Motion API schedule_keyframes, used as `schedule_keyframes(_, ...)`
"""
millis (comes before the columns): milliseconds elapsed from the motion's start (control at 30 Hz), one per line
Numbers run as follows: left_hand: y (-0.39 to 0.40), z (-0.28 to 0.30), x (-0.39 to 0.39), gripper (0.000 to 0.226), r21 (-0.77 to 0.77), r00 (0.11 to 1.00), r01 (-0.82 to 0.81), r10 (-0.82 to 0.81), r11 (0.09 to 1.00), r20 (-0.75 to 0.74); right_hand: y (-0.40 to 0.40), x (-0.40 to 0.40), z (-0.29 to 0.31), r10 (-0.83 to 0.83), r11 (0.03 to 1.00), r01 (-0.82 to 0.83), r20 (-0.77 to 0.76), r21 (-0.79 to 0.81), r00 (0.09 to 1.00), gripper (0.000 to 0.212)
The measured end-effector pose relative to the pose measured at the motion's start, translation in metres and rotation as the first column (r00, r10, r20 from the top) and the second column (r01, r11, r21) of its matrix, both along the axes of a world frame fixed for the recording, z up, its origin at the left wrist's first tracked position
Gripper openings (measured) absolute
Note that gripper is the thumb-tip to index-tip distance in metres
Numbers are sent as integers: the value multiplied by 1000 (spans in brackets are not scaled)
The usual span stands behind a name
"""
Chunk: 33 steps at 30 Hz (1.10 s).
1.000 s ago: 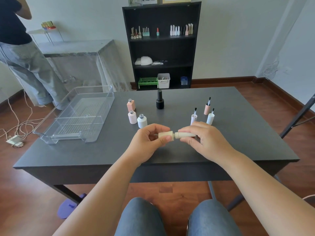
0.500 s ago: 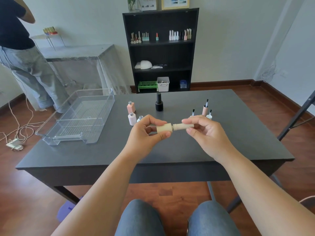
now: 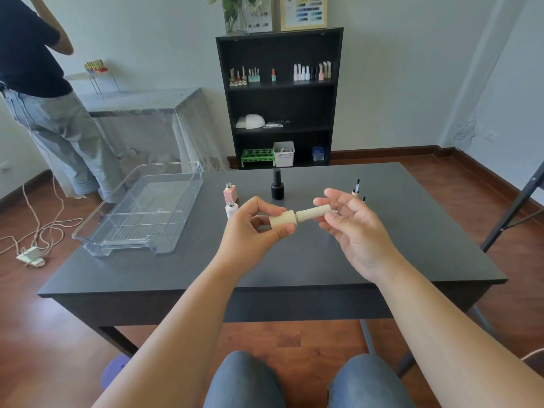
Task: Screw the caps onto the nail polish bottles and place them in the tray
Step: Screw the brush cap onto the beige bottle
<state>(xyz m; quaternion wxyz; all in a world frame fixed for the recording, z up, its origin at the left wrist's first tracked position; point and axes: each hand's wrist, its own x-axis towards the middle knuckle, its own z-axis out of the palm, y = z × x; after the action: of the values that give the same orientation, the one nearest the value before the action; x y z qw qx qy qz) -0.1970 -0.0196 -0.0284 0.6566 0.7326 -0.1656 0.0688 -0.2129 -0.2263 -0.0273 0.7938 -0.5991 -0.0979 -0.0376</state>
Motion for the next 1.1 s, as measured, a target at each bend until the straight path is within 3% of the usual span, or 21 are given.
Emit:
schedule_keyframes(167,1,7,1,29,29,999,-9,8,1000,36,7,3,10,-174,969,192,120,-159,977,31)
schedule_keyframes(267,3,12,3,33,34,998,1,-3,999,60,7,7,17,-202,899,265,206,-349,957,29)
schedule_keyframes(400,4,18,5,33,14,997,-5,3,1000,76,11,10,26,-202,819,306,254,-485,946,6)
schedule_keyframes(533,5,22,6,32,-28,997,-31,33,999,73,6,12,32,-125,898,174,145,-405,982,20)
schedule_keyframes(667,4,20,8,35,-52,997,-44,47,998,63,7,13,28,22,990,-17,31,-139,999,20)
schedule_keyframes(767,3,20,8,33,-59,998,-38,41,998,45,11,16,26,-20,999,20,-9,-30,1000,15)
schedule_keyframes(1000,3,22,10,31,-46,992,-68,73,997,101,13,23,31,-94,993,97,47,-65,994,9)
schedule_keyframes(1100,1,26,12,30,-66,987,-108,114,992,110,22,29,39,-122,992,122,-42,19,992,9)
